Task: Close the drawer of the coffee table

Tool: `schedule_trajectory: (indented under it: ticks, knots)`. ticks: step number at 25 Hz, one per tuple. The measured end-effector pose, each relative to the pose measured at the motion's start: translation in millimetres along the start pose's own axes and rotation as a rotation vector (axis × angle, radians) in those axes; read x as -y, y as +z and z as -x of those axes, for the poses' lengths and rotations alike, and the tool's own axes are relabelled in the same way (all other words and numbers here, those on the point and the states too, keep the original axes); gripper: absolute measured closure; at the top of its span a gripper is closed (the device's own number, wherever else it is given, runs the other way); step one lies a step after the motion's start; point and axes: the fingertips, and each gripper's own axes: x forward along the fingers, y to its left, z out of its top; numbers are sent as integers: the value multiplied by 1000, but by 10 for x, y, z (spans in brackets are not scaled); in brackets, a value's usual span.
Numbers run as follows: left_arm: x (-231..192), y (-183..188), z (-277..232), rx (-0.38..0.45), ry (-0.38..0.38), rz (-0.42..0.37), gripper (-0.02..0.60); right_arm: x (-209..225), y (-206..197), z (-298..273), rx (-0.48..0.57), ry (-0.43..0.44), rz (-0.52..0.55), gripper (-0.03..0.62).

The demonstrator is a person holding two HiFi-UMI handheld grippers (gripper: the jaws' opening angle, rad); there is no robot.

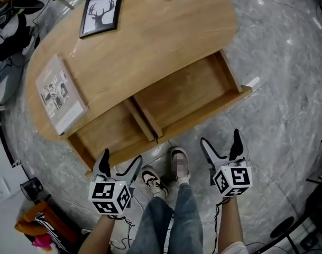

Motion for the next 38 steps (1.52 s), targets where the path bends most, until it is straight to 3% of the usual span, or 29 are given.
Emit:
schedule_trajectory:
  ticks: [4, 14, 23, 30, 38]
  knots:
    - [37, -19, -81, -23, -15, -15, 104, 64, -197, -153, -44, 31, 49, 51]
    - [25, -56, -187, -77, -12, -70, 104, -38, -436, -615, -101, 89, 297, 49]
    - [-22, -87, -298, -105, -2, -26, 107, -116, -526, -883, -134, 151, 357, 49]
    - [-34, -137, -347, -115, -3, 8, 107, -80, -551, -975, -138, 149, 383, 47]
    - [-96, -180, -406, -118, -1, 28, 109, -71, -535, -1010, -116, 182, 368, 38]
